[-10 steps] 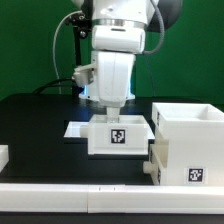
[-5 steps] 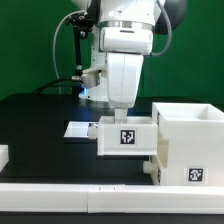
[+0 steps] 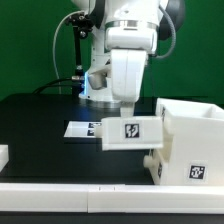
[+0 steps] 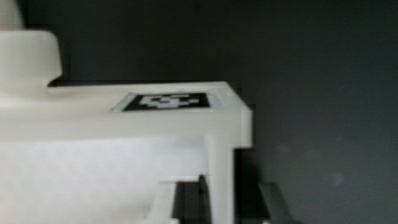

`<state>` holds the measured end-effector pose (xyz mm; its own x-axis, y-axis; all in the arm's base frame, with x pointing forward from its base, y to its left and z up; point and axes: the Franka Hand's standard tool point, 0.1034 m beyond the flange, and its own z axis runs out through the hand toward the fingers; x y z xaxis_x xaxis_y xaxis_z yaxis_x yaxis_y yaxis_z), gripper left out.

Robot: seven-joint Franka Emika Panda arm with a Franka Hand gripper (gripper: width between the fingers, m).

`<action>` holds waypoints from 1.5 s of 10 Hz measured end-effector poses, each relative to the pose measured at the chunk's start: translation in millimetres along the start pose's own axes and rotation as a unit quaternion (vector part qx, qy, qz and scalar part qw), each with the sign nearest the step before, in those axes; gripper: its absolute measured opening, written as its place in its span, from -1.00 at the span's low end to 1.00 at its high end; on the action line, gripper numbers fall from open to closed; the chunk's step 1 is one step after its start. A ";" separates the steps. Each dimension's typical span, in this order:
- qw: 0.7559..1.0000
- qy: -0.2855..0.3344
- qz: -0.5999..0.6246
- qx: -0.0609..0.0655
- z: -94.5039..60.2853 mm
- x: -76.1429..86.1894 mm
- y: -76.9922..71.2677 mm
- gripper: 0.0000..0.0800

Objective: Assemble drawer

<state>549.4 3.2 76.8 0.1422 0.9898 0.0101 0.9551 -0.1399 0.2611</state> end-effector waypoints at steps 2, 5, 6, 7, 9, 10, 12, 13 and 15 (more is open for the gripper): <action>1.000 0.009 0.006 -0.021 3.0 -3.6 -8.7 -0.90; 1.000 -0.005 0.006 0.007 5.6 -10.7 -11.2 -0.90; 0.999 -0.022 0.006 0.043 6.8 -18.4 -12.7 -0.90; 0.996 -0.039 0.005 0.077 5.2 -21.7 -10.2 -0.90; 0.992 -0.054 0.004 0.110 3.1 -22.7 -8.5 -0.90; 0.992 -0.053 0.003 0.111 3.4 -21.5 -8.9 -0.90; 0.993 -0.048 -0.016 0.107 3.3 -16.6 -8.1 -0.90; 0.993 -0.046 -0.027 0.107 3.4 -17.0 -8.0 -0.90; 0.993 -0.047 -0.024 0.107 3.5 -17.3 -8.2 -0.90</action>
Offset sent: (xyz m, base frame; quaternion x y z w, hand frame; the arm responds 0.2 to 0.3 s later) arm 0.0000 0.0000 0.0000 0.0000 0.0000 0.0000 1.0000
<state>540.0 -12.9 71.2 0.1088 0.9899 -0.0903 0.9933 -0.1048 0.0478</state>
